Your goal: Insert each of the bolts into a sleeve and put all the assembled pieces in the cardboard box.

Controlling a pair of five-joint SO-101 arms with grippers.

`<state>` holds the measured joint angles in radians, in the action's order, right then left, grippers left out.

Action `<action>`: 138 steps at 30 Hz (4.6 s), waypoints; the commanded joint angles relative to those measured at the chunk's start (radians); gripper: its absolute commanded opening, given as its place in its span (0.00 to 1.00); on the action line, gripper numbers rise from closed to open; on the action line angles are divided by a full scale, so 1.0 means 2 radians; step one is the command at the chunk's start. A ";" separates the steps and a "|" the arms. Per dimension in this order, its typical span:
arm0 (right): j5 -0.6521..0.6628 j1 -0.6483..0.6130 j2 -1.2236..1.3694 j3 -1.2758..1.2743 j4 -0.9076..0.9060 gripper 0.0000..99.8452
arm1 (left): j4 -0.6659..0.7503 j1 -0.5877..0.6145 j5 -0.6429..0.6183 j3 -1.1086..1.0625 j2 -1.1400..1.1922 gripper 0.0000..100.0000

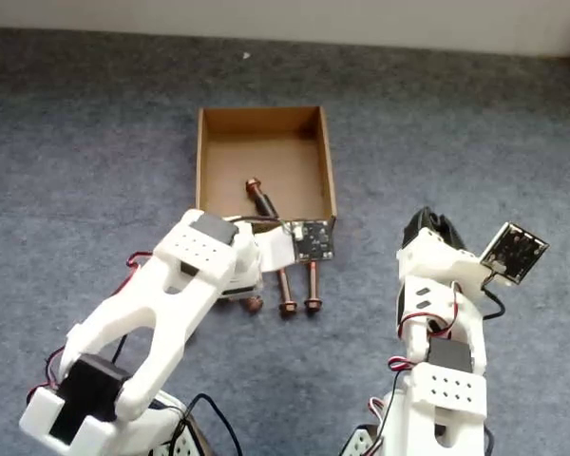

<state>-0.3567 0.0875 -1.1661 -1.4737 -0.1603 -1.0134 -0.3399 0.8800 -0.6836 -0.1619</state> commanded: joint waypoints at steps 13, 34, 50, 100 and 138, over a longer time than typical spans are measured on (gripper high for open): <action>0.028 0.000 -0.010 0.010 0.013 0.01 | 0.015 0.007 0.028 -0.017 -0.016 0.15; 0.030 0.000 -0.010 0.010 0.013 0.01 | -0.019 0.004 0.038 0.026 0.030 0.09; 0.031 -0.013 -0.010 0.010 0.013 0.01 | -0.002 0.030 0.037 -0.102 -0.152 0.16; 0.031 -0.018 -0.010 0.009 0.013 0.01 | -0.011 -0.037 0.052 -0.006 0.062 0.09; 0.031 -0.018 -0.010 0.010 0.013 0.01 | 0.087 -0.004 0.009 -0.063 0.015 0.08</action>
<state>-0.3061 0.0614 -1.1661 -1.4737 -0.1603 -0.8692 -0.3261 0.9076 -0.8124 -0.1112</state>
